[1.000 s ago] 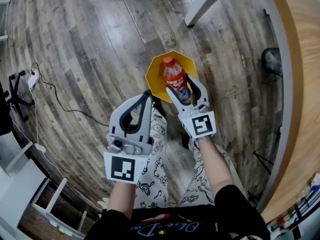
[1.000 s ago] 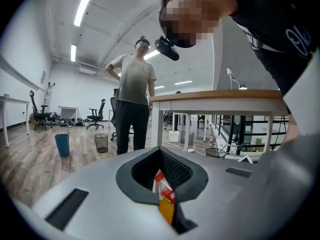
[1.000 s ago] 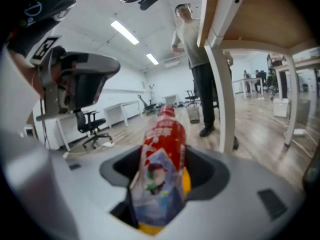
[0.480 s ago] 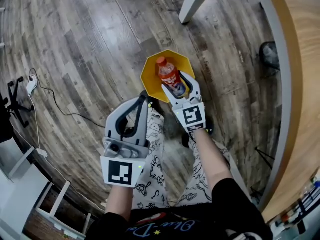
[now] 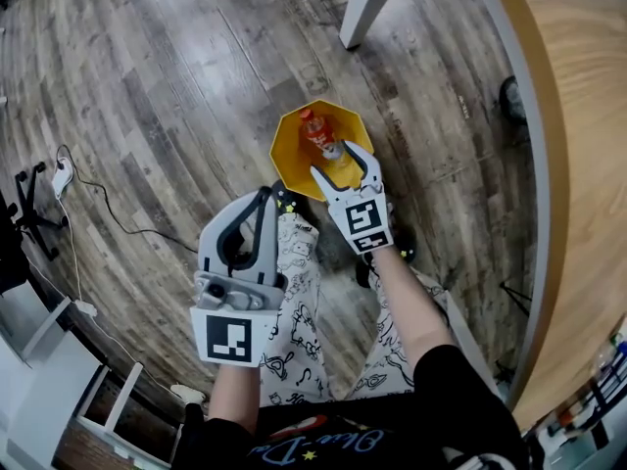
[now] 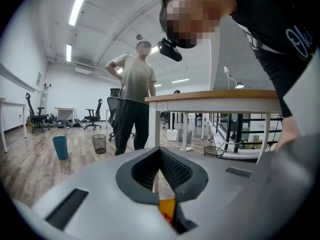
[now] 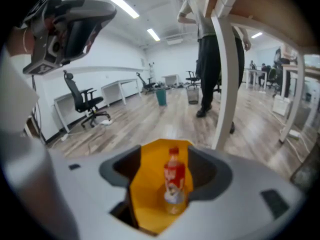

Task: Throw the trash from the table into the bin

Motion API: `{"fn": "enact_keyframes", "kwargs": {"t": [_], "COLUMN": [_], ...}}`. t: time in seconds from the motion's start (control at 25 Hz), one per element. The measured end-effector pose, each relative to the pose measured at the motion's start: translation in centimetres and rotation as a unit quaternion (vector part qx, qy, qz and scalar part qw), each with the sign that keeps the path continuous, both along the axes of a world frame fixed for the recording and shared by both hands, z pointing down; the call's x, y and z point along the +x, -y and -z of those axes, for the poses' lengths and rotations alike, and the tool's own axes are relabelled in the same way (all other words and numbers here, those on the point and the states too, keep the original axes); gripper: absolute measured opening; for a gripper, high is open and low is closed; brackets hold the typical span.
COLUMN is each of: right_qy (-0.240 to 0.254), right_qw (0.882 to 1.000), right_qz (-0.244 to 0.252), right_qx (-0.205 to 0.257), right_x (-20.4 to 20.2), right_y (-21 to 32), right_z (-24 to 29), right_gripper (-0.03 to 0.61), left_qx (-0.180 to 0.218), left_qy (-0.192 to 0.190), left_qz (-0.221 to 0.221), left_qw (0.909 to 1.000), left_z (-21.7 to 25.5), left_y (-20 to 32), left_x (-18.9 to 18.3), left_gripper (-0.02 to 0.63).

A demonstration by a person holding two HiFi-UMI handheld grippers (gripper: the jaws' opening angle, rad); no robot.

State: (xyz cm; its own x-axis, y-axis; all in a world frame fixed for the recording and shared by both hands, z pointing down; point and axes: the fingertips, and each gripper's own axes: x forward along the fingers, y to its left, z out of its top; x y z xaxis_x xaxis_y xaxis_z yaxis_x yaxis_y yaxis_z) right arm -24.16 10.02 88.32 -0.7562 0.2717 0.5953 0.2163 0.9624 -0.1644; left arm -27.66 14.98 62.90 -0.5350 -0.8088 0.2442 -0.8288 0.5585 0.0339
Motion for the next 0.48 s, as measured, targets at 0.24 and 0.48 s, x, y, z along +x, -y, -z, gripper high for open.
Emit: {"fn": "enact_keyframes", "kwargs": {"t": [0.24, 0.48], "right_qy": [0.019, 0.054], "right_qw": [1.0, 0.998], "right_qz": [-0.018, -0.022], "right_qx": [-0.005, -0.031], "right_x": [-0.2, -0.3], "right_y": [0.7, 1.5], "right_z": [2.9, 7.3], "right_gripper": [0.28, 0.279], "left_qx": [0.006, 0.0], "left_qy": [0.004, 0.015], "left_qz": [-0.005, -0.008], "left_qw": [1.0, 0.9999], "left_z": [1.7, 3.3], "left_y": [0.7, 1.3], "left_x": [0.0, 0.0], "left_gripper": [0.011, 0.011]}}
